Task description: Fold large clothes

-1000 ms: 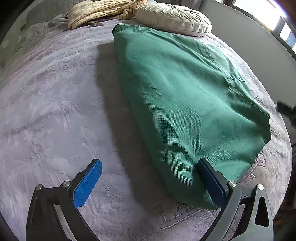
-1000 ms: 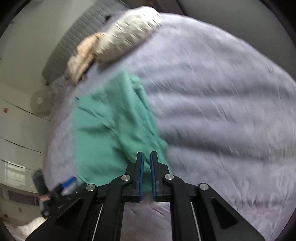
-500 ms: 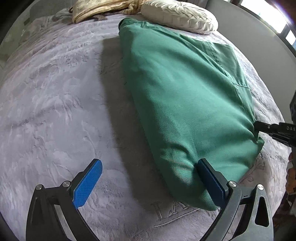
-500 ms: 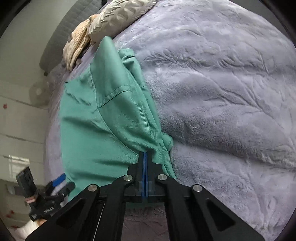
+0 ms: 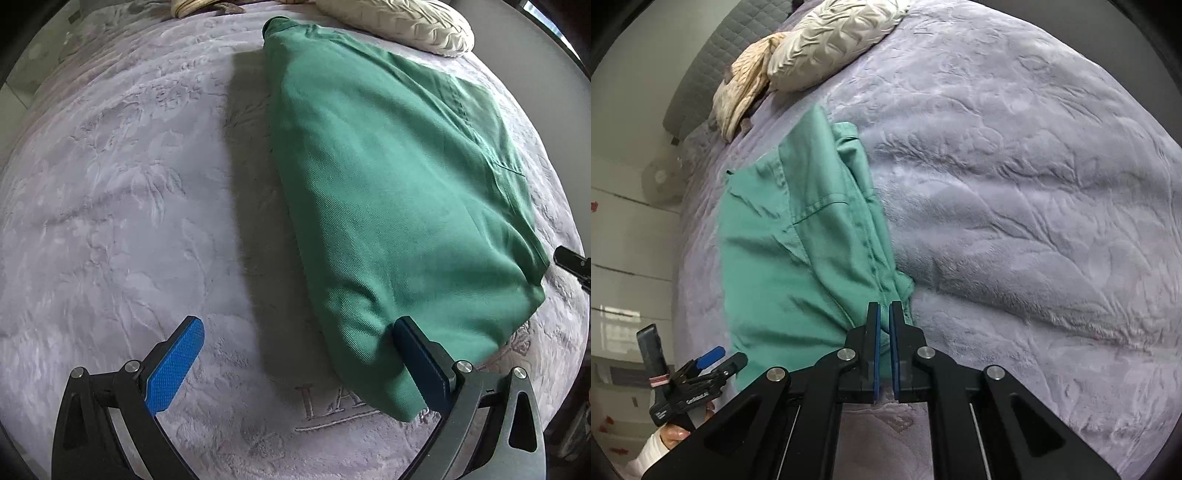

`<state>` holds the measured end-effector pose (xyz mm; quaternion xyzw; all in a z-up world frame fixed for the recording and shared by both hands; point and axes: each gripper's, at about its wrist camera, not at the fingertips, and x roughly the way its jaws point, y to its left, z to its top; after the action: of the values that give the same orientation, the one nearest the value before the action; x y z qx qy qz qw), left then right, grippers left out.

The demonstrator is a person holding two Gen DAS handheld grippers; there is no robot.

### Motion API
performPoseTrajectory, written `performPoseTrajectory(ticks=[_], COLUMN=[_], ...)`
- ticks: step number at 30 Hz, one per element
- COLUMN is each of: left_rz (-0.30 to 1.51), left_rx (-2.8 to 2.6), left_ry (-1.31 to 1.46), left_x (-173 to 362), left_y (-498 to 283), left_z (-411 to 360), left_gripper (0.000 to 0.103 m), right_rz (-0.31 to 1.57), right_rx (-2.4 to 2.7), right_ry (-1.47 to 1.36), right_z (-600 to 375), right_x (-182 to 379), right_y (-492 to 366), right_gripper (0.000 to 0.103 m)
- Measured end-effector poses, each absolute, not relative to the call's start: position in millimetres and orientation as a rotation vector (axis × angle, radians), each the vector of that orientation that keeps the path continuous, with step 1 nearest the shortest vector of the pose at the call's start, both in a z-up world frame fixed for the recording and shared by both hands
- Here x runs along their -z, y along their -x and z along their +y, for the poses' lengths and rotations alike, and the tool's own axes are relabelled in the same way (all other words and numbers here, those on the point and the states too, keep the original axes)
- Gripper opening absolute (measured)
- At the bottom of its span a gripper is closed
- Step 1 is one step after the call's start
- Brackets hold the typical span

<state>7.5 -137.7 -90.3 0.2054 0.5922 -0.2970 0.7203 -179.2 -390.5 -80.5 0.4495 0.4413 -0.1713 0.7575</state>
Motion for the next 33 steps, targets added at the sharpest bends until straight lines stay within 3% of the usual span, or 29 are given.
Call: performPoseTrajectory(ticks=[14,15,17,18,19,26,30,33], left_rz=[1.323,1.326,1.332,1.332,1.329,1.308,1.293,1.287], left_rx=[0.615,0.614,0.618,0.62,0.62,0.634,0.684,0.734], left_ry=[-0.461,-0.459,-0.457,-0.457,-0.456,-0.408,-0.338,-0.272], left_x=[88.9,89.1,88.8,88.2,87.5,76.3,65.8,59.3], left_y=[-3.6,-3.3,-3.7,-3.6,-4.0,-9.0,-21.6,-33.6], left_z=[-140.7,-140.8,-140.5,-140.6,-140.6,-140.7,-139.9,-136.7], left_gripper=[0.103,0.103,0.103,0.103,0.103,0.103,0.103,0.103], right_rz=[0.977,0.977,0.98,0.979,0.972,0.995,1.0,0.997], right_rx=[0.287,0.283,0.283,0.287,0.285,0.261,0.248,0.238], right_ry=[-0.999,-1.0,-0.997,-0.99,-0.981,-0.972,-0.979,-0.982], right_z=[-394.1,-394.6,-395.9,-396.5,-397.0,-404.3,-411.7,-419.8], right_x=[88.1,88.9,89.6,88.9,87.3,90.7,94.6,95.5], right_y=[162.0,160.8,158.6,157.4,156.1,146.0,139.2,133.2], right_gripper=[0.007,0.014,0.043,0.064,0.069,0.069,0.078,0.079])
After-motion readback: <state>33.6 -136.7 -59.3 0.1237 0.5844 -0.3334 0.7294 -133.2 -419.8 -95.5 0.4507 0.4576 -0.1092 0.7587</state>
